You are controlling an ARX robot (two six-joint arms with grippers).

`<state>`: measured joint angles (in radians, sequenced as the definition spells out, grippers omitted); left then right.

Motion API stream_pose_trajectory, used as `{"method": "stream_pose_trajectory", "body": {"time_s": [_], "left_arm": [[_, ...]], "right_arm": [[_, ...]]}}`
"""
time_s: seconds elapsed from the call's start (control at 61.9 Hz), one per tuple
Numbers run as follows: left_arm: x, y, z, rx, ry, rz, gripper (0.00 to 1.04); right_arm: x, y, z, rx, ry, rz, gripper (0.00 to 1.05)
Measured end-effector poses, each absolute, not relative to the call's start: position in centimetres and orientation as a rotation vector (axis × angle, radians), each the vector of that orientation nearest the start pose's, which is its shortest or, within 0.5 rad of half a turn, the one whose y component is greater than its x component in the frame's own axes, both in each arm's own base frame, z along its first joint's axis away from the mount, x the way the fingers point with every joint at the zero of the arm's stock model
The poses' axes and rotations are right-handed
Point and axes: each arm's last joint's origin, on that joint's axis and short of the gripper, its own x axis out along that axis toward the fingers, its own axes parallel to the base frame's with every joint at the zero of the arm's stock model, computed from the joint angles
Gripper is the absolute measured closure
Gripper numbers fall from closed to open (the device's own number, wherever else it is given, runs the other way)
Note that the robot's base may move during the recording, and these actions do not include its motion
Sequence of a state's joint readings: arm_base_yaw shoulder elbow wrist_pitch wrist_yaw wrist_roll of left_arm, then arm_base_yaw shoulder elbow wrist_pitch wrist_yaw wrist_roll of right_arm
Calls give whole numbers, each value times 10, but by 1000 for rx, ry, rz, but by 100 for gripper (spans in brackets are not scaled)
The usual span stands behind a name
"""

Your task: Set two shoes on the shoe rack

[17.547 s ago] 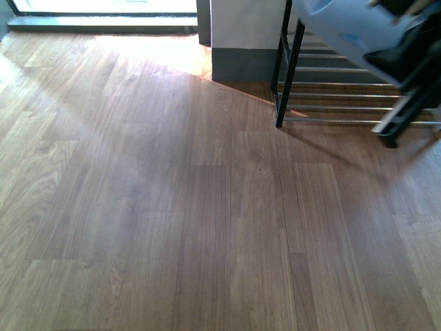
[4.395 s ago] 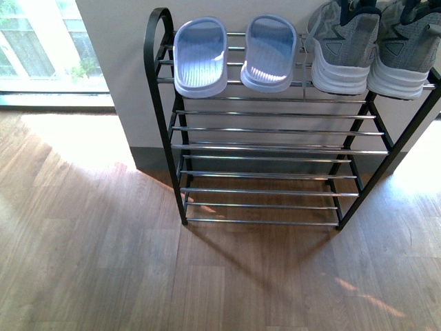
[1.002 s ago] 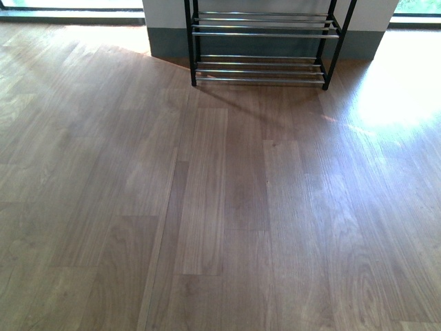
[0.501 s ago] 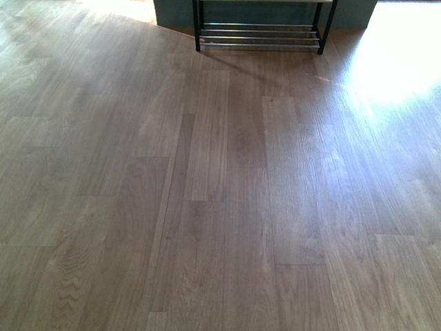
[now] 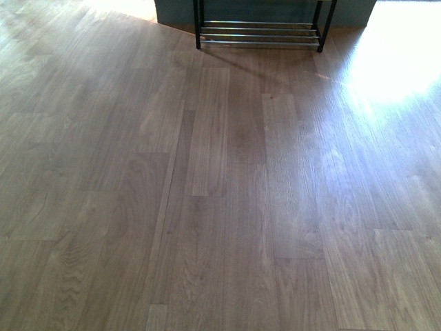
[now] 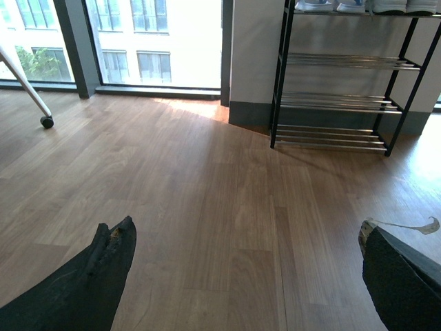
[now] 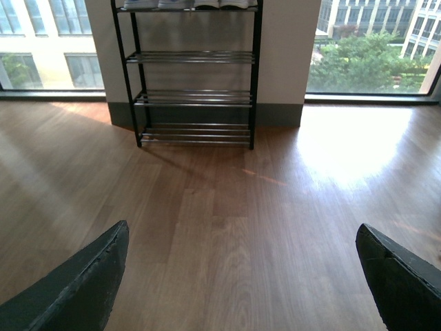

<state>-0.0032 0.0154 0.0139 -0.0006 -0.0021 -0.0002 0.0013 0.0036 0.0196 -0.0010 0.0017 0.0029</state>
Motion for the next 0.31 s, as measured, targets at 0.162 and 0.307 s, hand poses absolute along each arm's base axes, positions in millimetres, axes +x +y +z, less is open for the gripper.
{"method": "stream_pose_trajectory", "body": {"time_s": [0.162, 0.307], "left_arm": [[98, 0, 167, 0, 2, -1, 9], [98, 0, 167, 0, 2, -1, 9]], "right_arm": [[97, 0, 170, 3, -15, 0, 9], [97, 0, 170, 3, -15, 0, 9]]}}
